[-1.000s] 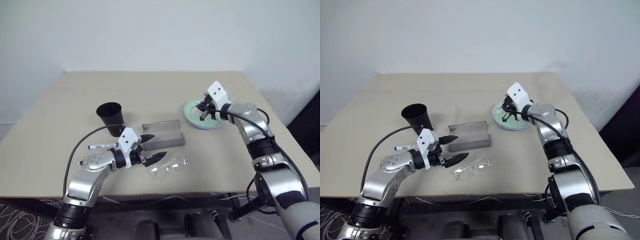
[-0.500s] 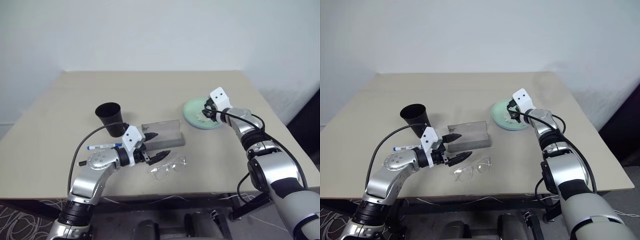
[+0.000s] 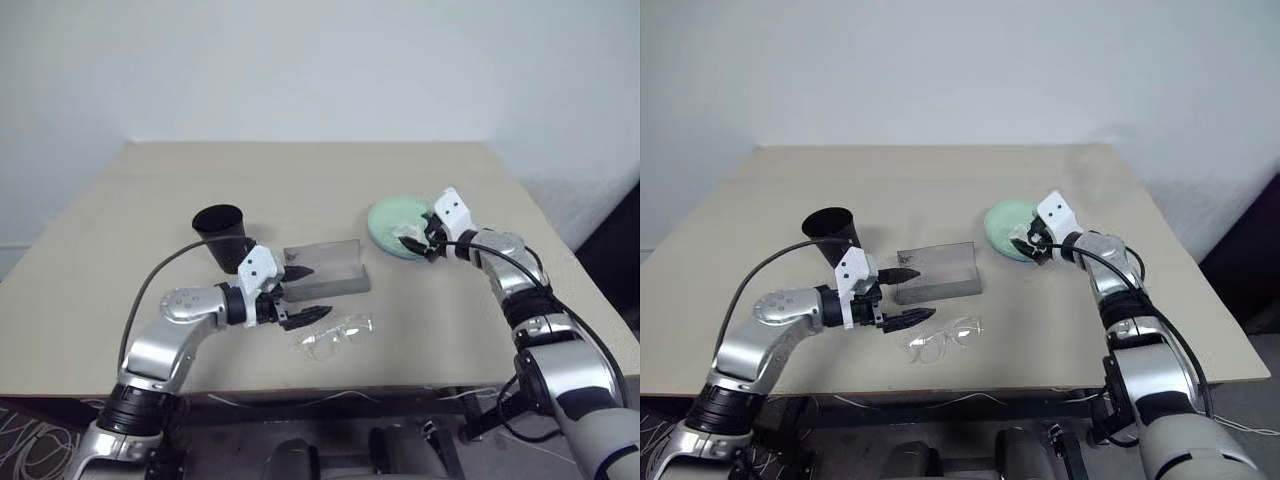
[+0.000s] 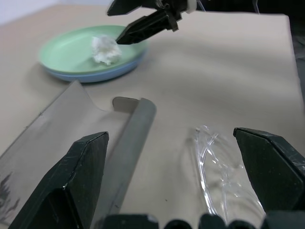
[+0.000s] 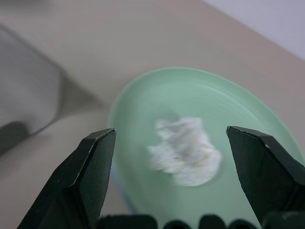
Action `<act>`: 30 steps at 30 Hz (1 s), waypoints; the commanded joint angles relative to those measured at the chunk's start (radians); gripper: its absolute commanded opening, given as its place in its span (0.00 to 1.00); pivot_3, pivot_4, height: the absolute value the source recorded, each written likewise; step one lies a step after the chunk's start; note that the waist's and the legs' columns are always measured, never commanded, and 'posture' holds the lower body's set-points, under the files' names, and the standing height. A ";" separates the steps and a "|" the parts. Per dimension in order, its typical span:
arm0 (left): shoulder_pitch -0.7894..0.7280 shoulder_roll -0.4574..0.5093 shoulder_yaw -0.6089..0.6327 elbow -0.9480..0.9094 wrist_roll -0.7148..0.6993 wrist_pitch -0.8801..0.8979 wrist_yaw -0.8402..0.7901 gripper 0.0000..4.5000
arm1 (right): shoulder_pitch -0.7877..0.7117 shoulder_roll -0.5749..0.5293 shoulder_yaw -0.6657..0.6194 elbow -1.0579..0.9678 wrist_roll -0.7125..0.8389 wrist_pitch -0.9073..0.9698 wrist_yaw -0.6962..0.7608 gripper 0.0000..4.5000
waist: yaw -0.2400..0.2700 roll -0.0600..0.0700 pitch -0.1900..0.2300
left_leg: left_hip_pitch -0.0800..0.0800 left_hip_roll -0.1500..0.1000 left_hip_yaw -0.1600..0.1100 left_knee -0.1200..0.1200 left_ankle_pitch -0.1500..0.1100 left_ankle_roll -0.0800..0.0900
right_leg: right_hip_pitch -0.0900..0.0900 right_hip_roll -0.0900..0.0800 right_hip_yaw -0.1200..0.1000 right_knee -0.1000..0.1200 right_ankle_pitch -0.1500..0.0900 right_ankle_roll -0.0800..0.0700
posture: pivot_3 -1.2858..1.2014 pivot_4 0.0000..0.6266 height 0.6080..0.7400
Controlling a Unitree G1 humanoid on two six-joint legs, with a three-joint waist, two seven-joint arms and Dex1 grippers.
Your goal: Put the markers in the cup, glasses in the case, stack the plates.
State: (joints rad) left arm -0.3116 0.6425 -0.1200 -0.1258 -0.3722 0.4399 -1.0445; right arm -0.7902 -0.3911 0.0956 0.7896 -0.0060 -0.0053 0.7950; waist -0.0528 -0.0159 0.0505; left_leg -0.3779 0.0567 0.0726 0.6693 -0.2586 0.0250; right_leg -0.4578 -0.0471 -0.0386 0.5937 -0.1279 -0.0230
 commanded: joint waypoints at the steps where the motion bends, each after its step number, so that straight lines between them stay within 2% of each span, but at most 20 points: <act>1: -0.111 0.063 -0.051 0.049 -0.009 0.034 -0.156 1.00 | 0.032 -0.030 -0.014 -0.140 0.037 -0.033 0.063 0.89 | 0.000 0.000 0.000 | 0.000 0.000 0.000 0.000 0.000 0.000 | 0.000 0.000 0.000 0.000 0.000 0.000 | 0.52 0.00 1.00; 6: -0.254 0.095 -0.153 0.155 0.017 0.063 -0.335 1.00 | 0.092 -0.021 -0.016 -0.231 0.046 -0.021 0.059 0.89 | 0.000 0.000 0.000 | 0.001 0.000 0.000 0.001 0.001 0.001 | 0.001 0.000 0.000 0.000 -0.001 -0.002 | 0.52 0.00 1.00; 12: -0.365 0.062 -0.280 0.253 0.088 0.054 -0.456 1.00 | 0.194 -0.023 -0.039 -0.391 0.112 0.030 0.081 0.89 | 0.001 0.000 0.000 | -0.001 0.000 0.000 0.001 0.001 0.001 | 0.000 0.000 0.001 0.000 -0.001 -0.001 | 0.52 0.00 1.00; 16: -0.408 0.024 -0.338 0.314 0.145 0.043 -0.475 1.00 | 0.283 -0.045 -0.052 -0.504 0.155 0.045 0.105 0.89 | 0.002 0.000 0.000 | -0.001 -0.001 -0.001 0.001 0.001 0.001 | 0.000 0.000 0.002 0.000 0.000 0.000 | 0.52 0.00 1.00; 21: -0.438 -0.020 -0.357 0.380 0.146 0.086 -0.523 1.00 | 0.392 -0.098 -0.029 -0.621 0.172 0.049 0.172 0.89 | 0.006 -0.001 0.000 | -0.001 -0.002 -0.001 0.002 0.001 0.001 | 0.001 0.000 0.003 0.000 -0.002 -0.002 | 0.52 0.00 1.00; 30: -0.459 -0.078 -0.395 0.437 0.199 0.114 -0.529 1.00 | 0.467 -0.118 -0.006 -0.708 0.196 0.070 0.216 0.89 | 0.006 -0.001 0.000 | -0.001 -0.004 -0.003 0.005 0.001 0.002 | 0.002 0.000 0.005 0.001 -0.002 -0.002 | 0.52 0.00 1.00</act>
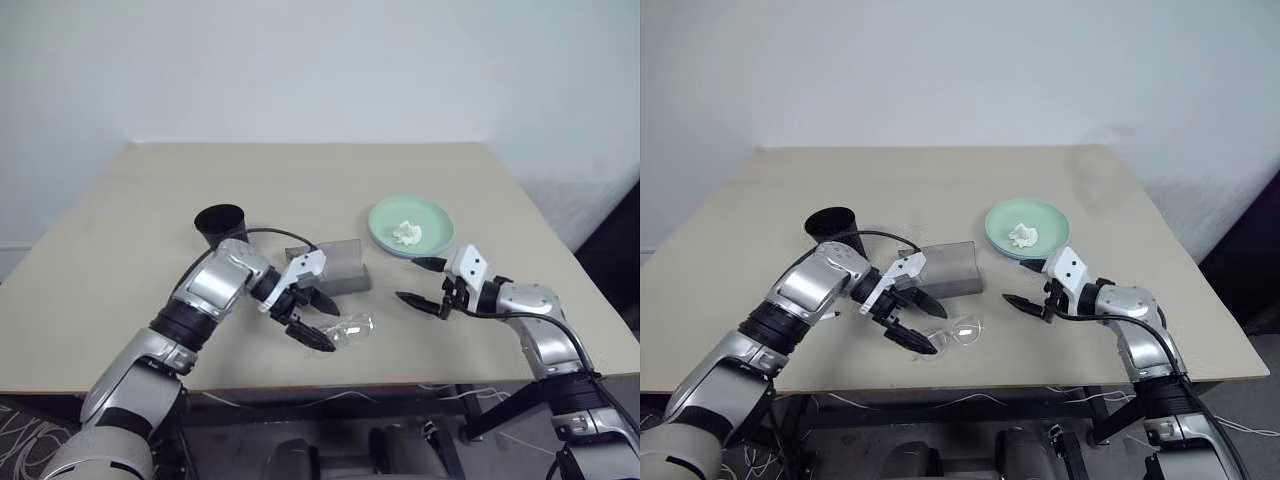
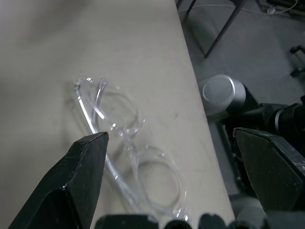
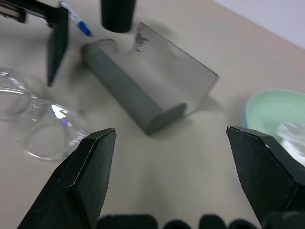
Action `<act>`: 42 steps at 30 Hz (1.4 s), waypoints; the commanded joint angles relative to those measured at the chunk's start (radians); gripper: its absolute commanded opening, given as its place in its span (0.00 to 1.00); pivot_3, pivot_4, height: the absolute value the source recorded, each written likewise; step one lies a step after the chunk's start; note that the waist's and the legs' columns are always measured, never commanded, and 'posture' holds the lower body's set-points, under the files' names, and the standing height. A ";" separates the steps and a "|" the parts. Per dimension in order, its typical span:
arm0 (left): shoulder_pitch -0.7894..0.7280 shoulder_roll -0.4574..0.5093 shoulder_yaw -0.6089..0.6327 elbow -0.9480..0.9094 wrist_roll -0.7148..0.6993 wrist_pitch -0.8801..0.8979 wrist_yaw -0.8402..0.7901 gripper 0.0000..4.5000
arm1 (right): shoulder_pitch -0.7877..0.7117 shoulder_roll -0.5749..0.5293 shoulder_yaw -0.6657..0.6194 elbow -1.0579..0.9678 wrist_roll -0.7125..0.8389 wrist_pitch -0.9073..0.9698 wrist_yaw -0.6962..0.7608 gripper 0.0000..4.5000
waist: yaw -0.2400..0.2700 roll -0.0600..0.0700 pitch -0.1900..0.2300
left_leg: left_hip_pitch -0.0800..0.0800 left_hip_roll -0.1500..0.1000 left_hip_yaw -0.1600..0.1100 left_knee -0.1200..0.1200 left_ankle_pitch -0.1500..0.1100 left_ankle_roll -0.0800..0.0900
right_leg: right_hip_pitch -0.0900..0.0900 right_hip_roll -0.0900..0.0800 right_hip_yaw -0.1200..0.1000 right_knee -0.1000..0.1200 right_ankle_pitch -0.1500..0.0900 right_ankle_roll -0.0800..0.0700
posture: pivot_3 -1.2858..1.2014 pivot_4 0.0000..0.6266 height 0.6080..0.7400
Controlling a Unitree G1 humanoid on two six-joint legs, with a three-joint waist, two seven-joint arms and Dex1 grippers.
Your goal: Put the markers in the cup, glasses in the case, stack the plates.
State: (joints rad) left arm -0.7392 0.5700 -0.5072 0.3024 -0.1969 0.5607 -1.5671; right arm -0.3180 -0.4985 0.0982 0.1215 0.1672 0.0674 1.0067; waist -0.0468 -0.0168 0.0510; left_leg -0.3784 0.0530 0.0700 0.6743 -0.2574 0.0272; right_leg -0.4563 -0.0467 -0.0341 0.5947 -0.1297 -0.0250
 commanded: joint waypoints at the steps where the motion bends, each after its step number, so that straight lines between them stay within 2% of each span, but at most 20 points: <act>1: -0.034 -0.010 -0.010 0.014 0.027 -0.005 -0.007 1.00 | -0.005 -0.010 -0.007 -0.039 0.020 -0.003 0.003 0.89 | 0.000 0.000 0.000 | 0.000 0.000 0.000 0.000 0.000 0.000 | 0.000 0.000 0.000 0.000 0.000 0.000 | 0.52 0.00 1.00; 12: -0.056 -0.037 -0.027 0.076 0.084 -0.042 -0.024 1.00 | -0.001 -0.001 0.007 -0.036 0.011 -0.007 -0.011 0.89 | 0.000 -0.001 0.000 | -0.001 -0.002 0.000 0.000 0.000 0.000 | 0.000 0.000 0.002 0.000 0.000 0.000 | 0.52 0.00 1.00; 15: -0.066 -0.058 -0.021 0.108 0.089 -0.036 -0.017 0.88 | 0.001 -0.003 0.011 -0.037 0.008 -0.007 -0.014 0.90 | 0.000 -0.001 0.000 | -0.001 -0.002 0.000 0.000 0.000 0.001 | 0.000 0.000 0.003 0.000 0.000 0.000 | 0.52 0.00 1.00; 25: -0.066 -0.074 -0.022 0.123 0.116 -0.065 -0.015 0.15 | 0.004 -0.007 0.018 -0.038 0.004 -0.010 -0.020 0.90 | 0.000 -0.001 0.000 | -0.001 -0.003 -0.001 0.001 0.000 0.001 | 0.000 0.000 0.004 0.000 0.000 0.000 | 0.52 0.00 1.00; 34: -0.061 -0.072 -0.019 0.122 0.119 -0.073 -0.016 0.15 | -0.002 -0.004 0.024 -0.025 -0.002 -0.018 -0.026 0.90 | 0.000 -0.001 0.000 | -0.001 -0.003 0.000 0.001 0.000 0.001 | 0.000 0.000 0.004 0.000 0.000 0.000 | 0.52 0.00 1.00; 35: -0.061 -0.073 -0.017 0.122 0.118 -0.071 -0.017 0.07 | -0.002 -0.004 0.025 -0.025 -0.002 -0.019 -0.027 0.90 | 0.000 -0.001 0.000 | -0.001 -0.003 0.000 0.001 0.000 0.001 | 0.000 0.000 0.004 0.000 0.000 0.000 | 0.52 0.00 1.00; 36: -0.061 -0.074 -0.016 0.123 0.118 -0.071 -0.017 0.03 | -0.003 -0.004 0.025 -0.024 -0.002 -0.019 -0.027 0.90 | 0.000 -0.001 0.000 | -0.001 -0.003 0.000 0.001 0.000 0.001 | 0.000 0.000 0.004 0.000 0.000 0.000 | 0.52 0.00 1.00; 42: -0.060 -0.079 -0.012 0.127 0.121 -0.082 -0.006 0.01 | -0.005 -0.006 0.025 -0.020 -0.003 -0.020 -0.026 0.90 | 0.000 -0.001 0.000 | 0.000 -0.003 0.000 0.001 0.001 0.002 | 0.001 0.000 0.004 0.000 0.000 0.000 | 0.52 0.00 1.00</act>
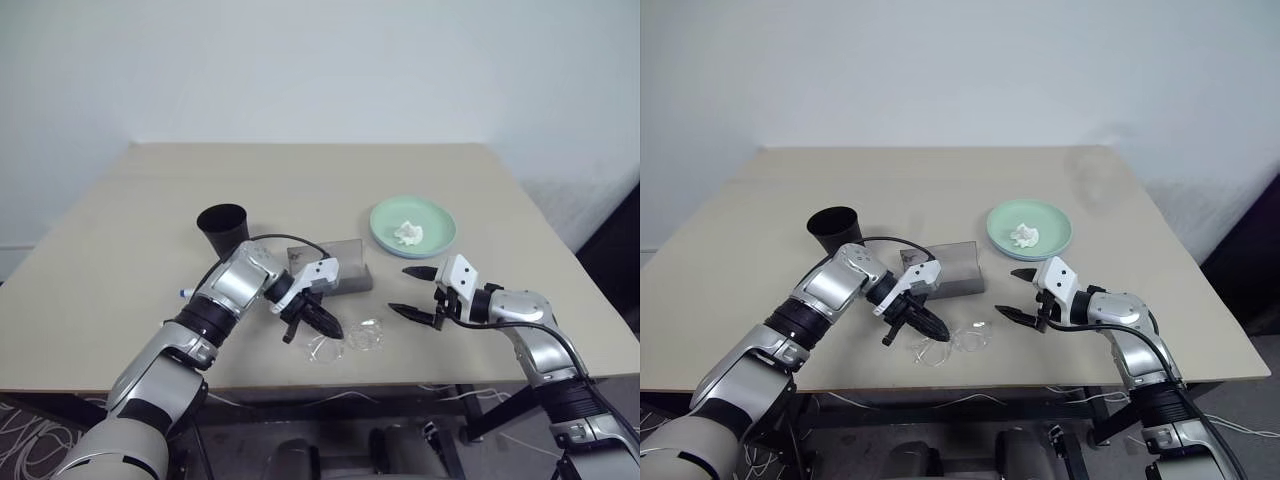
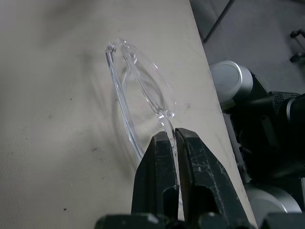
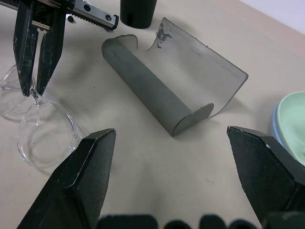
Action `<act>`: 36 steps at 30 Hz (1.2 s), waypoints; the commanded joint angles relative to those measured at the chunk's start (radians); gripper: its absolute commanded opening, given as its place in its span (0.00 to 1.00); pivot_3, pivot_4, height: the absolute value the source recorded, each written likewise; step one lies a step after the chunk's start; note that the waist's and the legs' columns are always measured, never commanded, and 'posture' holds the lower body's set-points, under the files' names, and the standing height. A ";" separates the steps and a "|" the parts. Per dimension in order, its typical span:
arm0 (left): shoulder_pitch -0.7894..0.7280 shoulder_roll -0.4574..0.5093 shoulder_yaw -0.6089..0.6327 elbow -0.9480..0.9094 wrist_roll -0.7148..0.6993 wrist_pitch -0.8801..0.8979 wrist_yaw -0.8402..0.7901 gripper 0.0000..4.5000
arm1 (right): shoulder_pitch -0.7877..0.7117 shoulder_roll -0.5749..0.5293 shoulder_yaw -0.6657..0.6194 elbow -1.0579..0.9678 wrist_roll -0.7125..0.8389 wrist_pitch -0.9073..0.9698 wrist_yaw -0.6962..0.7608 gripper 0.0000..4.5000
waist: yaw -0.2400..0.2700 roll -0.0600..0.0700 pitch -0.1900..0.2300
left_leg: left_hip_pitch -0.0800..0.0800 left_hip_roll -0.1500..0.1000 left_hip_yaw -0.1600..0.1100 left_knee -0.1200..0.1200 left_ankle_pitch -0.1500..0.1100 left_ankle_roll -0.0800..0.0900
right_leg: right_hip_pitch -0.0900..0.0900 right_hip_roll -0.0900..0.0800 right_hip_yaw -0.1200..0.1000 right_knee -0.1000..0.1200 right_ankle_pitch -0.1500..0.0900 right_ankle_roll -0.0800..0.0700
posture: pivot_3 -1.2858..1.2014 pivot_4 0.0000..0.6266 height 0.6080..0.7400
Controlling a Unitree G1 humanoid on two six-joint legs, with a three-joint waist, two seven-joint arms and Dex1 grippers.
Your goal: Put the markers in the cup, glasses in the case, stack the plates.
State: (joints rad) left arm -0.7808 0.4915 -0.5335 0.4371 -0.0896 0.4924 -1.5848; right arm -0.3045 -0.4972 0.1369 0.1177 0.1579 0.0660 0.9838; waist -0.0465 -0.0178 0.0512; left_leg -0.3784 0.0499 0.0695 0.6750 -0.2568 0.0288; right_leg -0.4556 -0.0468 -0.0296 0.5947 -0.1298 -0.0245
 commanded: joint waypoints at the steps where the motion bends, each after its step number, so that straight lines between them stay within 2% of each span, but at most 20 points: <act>1: -0.018 -0.001 0.016 -0.007 0.012 -0.013 0.014 0.01 | -0.019 -0.008 -0.014 -0.017 0.006 -0.018 -0.004 0.90 | 0.000 0.000 0.000 | 0.000 0.000 0.000 0.000 0.000 0.000 | 0.000 0.000 0.000 0.000 0.000 0.000 | 0.52 0.00 1.00; 11: -0.041 0.007 0.068 -0.012 -0.026 -0.016 0.005 0.01 | -0.027 -0.014 -0.010 -0.013 0.008 -0.017 0.011 0.90 | 0.000 0.000 0.000 | 0.000 -0.001 0.000 0.000 0.001 0.001 | 0.000 0.000 0.002 0.000 0.000 0.000 | 0.52 0.00 1.00; 19: -0.132 0.023 0.150 0.019 -0.049 -0.068 0.002 0.01 | -0.050 -0.015 -0.008 0.025 0.000 -0.032 0.022 0.90 | 0.000 -0.001 0.000 | -0.001 -0.002 0.000 0.001 0.001 0.001 | 0.000 0.000 0.003 0.000 0.001 0.001 | 0.52 0.00 1.00; 26: -0.266 -0.008 0.170 0.305 0.061 -0.326 0.152 0.01 | -0.061 -0.008 0.000 0.043 -0.002 -0.045 0.021 0.90 | 0.000 -0.001 0.000 | -0.001 -0.003 0.001 0.001 0.001 0.002 | 0.000 0.000 0.004 0.000 0.002 0.003 | 0.52 0.00 1.00; 31: -0.335 -0.050 0.141 0.547 0.183 -0.565 0.265 0.01 | -0.053 0.000 0.007 0.037 -0.003 -0.048 0.014 0.90 | 0.000 -0.001 0.000 | -0.001 -0.004 0.002 0.001 0.001 0.002 | 0.000 0.000 0.006 0.000 0.002 0.004 | 0.52 0.00 1.00; 36: -0.378 -0.088 0.119 0.711 0.275 -0.710 0.322 0.01 | -0.028 0.002 0.011 0.004 -0.001 -0.035 0.001 0.90 | 0.000 -0.002 0.000 | -0.001 -0.004 0.002 0.001 0.000 0.003 | 0.000 0.000 0.007 -0.001 0.003 0.005 | 0.52 0.00 1.00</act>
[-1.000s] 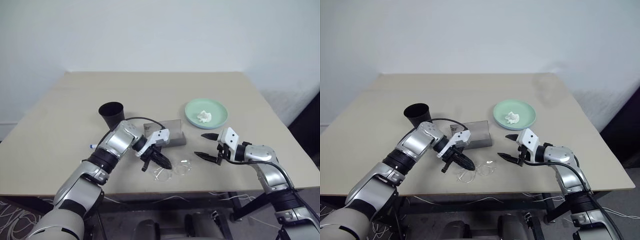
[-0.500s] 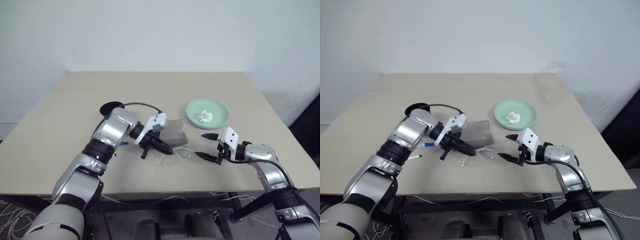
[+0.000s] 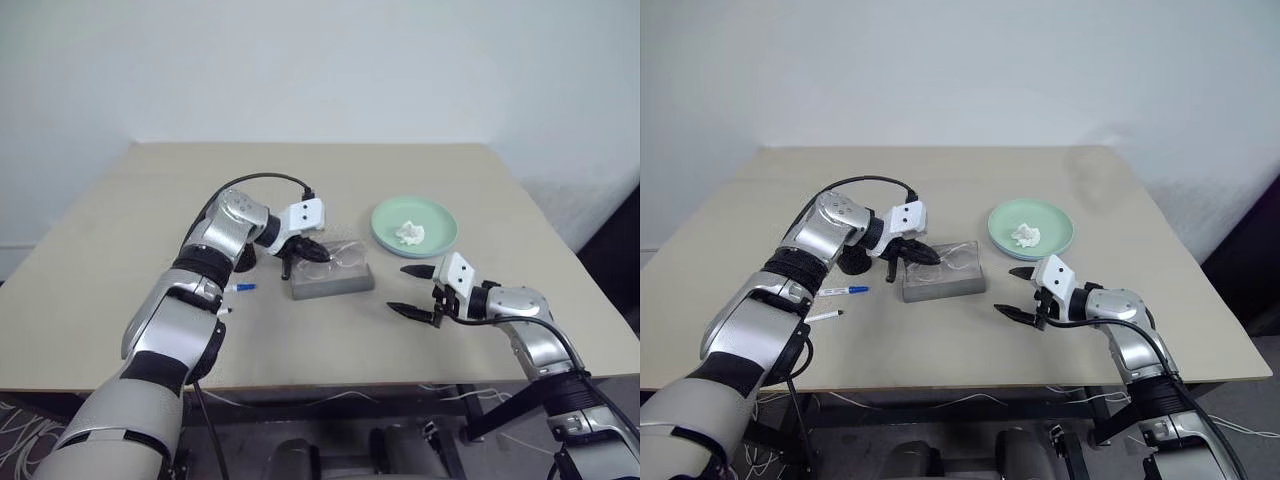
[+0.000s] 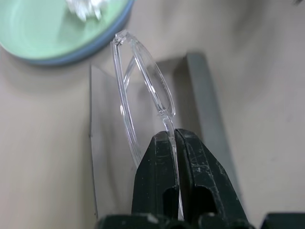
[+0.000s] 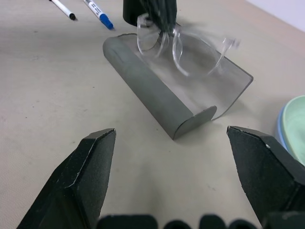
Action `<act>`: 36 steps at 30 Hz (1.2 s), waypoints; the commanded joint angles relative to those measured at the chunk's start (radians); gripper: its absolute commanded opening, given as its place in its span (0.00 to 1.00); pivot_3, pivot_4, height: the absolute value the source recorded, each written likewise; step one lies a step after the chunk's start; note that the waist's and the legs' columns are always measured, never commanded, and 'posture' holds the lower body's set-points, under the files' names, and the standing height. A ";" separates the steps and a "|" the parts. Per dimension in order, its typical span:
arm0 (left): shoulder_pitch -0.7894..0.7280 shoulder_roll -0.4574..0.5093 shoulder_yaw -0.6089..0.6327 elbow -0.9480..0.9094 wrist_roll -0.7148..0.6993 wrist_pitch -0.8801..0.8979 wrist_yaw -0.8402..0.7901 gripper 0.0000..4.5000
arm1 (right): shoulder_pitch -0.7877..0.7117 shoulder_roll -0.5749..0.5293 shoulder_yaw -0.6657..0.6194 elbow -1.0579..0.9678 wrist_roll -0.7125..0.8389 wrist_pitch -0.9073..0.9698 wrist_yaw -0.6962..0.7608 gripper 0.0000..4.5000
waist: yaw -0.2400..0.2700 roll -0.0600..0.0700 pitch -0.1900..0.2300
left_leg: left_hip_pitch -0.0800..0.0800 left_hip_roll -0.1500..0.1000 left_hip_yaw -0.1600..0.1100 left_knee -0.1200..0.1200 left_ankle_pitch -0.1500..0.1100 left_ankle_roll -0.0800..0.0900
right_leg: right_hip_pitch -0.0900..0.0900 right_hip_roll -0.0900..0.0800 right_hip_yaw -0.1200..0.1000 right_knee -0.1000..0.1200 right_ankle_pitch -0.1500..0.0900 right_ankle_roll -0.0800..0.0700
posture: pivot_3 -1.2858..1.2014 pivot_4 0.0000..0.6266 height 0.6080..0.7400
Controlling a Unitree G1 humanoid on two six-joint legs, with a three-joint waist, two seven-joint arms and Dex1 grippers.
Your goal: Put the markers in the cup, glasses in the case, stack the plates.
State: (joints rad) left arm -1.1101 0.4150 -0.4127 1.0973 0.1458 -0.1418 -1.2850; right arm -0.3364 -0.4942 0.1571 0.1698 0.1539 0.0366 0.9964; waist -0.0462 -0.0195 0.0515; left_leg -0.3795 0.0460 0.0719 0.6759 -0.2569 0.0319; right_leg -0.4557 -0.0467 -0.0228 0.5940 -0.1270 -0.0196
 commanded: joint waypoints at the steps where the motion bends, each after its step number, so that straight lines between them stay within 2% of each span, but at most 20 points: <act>1: -0.054 -0.018 0.000 0.069 0.045 -0.085 0.011 0.01 | 0.012 -0.002 -0.009 -0.058 0.004 -0.002 -0.016 0.90 | 0.000 0.000 0.000 | 0.000 0.000 0.000 0.000 0.000 0.000 | 0.000 0.000 0.000 0.000 0.000 0.000 | 0.52 0.00 1.00; 7: -0.069 -0.037 0.009 0.128 0.074 -0.090 -0.073 0.01 | 0.052 -0.010 -0.012 -0.106 0.009 0.018 -0.037 0.90 | 0.000 -0.001 0.000 | -0.001 0.000 0.000 0.001 -0.001 0.001 | 0.000 0.000 0.000 0.000 0.000 0.000 | 0.52 0.00 1.00; 20: -0.063 -0.040 0.064 0.120 0.055 0.070 -0.312 0.01 | 0.059 -0.003 -0.001 -0.132 0.007 0.039 -0.053 0.90 | -0.001 -0.001 0.000 | -0.001 0.000 0.000 0.001 -0.001 0.002 | 0.000 0.000 0.000 0.000 0.000 0.001 | 0.52 0.00 1.00; 30: -0.035 -0.038 0.069 0.103 0.081 0.024 -0.235 0.01 | 0.049 0.002 0.006 -0.123 0.005 0.038 -0.050 0.90 | 0.000 -0.002 0.000 | -0.001 0.000 0.000 0.001 -0.001 0.002 | 0.000 0.000 0.000 0.000 0.000 0.001 | 0.52 0.00 1.00; 31: -0.036 -0.041 0.072 0.104 0.078 0.024 -0.225 0.10 | 0.048 0.003 0.007 -0.122 0.005 0.038 -0.051 0.90 | 0.000 -0.002 0.000 | -0.001 0.000 0.000 0.001 -0.001 0.002 | 0.000 0.000 0.001 0.000 0.000 0.001 | 0.52 0.00 1.00; 32: -0.037 -0.042 0.075 0.105 0.076 0.021 -0.216 0.14 | 0.048 0.004 0.007 -0.122 0.005 0.038 -0.051 0.90 | 0.000 -0.002 0.000 | -0.001 0.000 0.000 0.002 -0.001 0.002 | 0.000 0.000 0.000 0.000 0.000 0.001 | 0.52 0.00 1.00; 35: -0.047 -0.052 0.092 0.108 0.064 0.014 -0.176 0.35 | 0.047 0.006 0.009 -0.122 0.005 0.039 -0.051 0.90 | 0.000 -0.002 0.000 | -0.001 0.000 0.000 0.002 -0.001 0.002 | 0.000 0.000 0.000 0.000 0.000 0.001 | 0.52 0.00 1.00; 36: -0.052 -0.054 0.099 0.109 0.060 0.012 -0.164 0.35 | 0.046 0.006 0.009 -0.122 0.005 0.039 -0.050 0.90 | 0.000 -0.002 0.000 | -0.001 0.000 0.000 0.002 -0.001 0.002 | 0.000 0.000 0.000 0.000 0.000 0.001 | 0.52 0.00 1.00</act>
State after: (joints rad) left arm -1.1355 0.3625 -0.3366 1.2211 0.2196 -0.1170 -1.4705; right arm -0.2637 -0.4880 0.1751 0.0703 0.1544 0.0817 0.9508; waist -0.0463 -0.0213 0.0513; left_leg -0.3806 0.0458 0.0716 0.6780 -0.2583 0.0341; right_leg -0.4557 -0.0469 -0.0223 0.5937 -0.1269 -0.0185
